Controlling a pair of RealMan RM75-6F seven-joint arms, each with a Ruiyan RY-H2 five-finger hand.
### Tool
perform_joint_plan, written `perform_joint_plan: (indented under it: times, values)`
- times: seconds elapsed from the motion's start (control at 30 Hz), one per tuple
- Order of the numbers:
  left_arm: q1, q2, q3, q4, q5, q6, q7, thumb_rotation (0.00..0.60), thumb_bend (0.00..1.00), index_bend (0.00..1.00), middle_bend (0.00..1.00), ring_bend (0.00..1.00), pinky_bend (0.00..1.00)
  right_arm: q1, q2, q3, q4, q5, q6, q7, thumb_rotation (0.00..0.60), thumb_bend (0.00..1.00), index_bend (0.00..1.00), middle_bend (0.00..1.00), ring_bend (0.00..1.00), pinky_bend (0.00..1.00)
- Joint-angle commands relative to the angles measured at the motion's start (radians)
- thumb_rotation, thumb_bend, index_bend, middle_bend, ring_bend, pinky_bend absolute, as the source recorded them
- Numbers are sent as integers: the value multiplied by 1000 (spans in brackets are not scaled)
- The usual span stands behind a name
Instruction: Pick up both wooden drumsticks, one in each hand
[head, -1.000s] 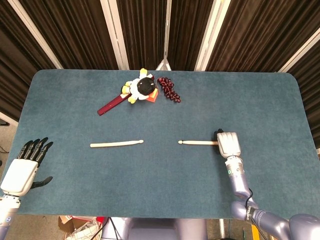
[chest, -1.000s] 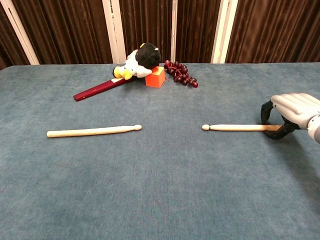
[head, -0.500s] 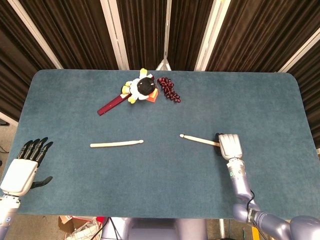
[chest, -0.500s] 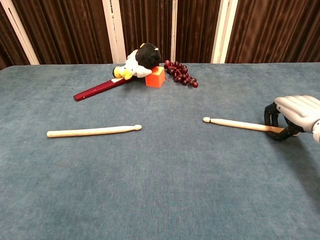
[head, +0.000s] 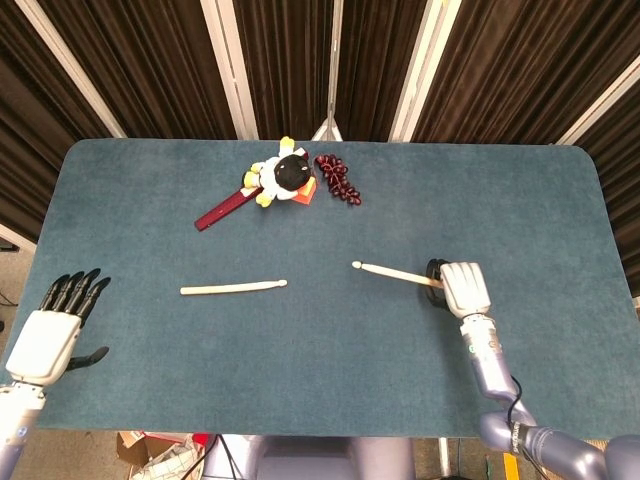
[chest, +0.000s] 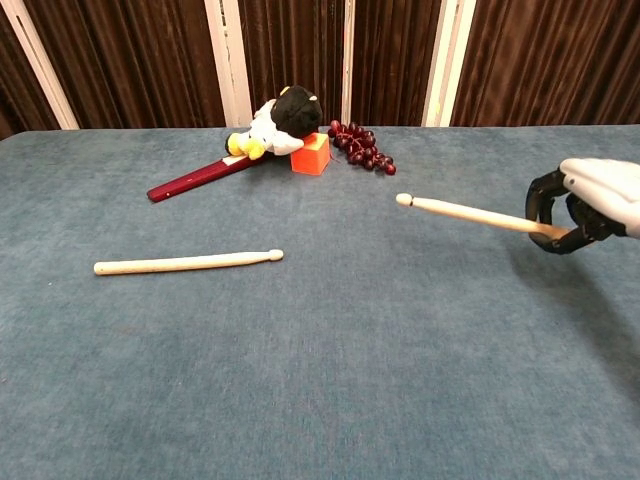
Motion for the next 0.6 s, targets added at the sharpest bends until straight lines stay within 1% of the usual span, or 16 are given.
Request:
perform_joint_plan:
  times: [0.03, 0.13, 0.2, 0.3, 0.4, 0.5, 0.6]
  values:
    - [-57, 7, -49, -37, -41, -59, 84, 600, 113, 29, 38, 41, 144, -7, 19, -4, -22, -16, 14, 21, 600, 556, 780, 660, 773, 777]
    - [-111, -10, -97, -45, -103, -116, 177, 600, 149, 68, 126, 203, 343, -9, 29, -3, -36, -19, 18, 32, 600, 555, 780, 660, 773, 777]
    - [-153, -36, -131, -40, -150, -156, 238, 600, 173, 132, 193, 391, 535, -11, 35, -2, -44, -19, 18, 37, 600, 556, 780, 660, 773, 777]
    - [-218, -92, -177, -19, -242, -221, 311, 600, 200, 215, 283, 582, 730, -13, 39, -2, -53, -17, 17, 41, 600, 556, 780, 661, 773, 777]
    - [-275, -154, -213, -10, -361, -284, 368, 600, 236, 262, 323, 692, 846, -12, 43, -4, -54, -19, 14, 42, 600, 555, 780, 661, 773, 777]
    - [-325, -209, -233, 3, -467, -330, 429, 600, 271, 295, 353, 746, 899, -11, 43, -2, -54, -19, 16, 47, 600, 556, 780, 662, 773, 777]
    - [-372, -264, -247, 10, -583, -352, 495, 600, 312, 311, 372, 767, 914, -12, 44, 0, -52, -18, 18, 54, 600, 557, 782, 663, 773, 777]
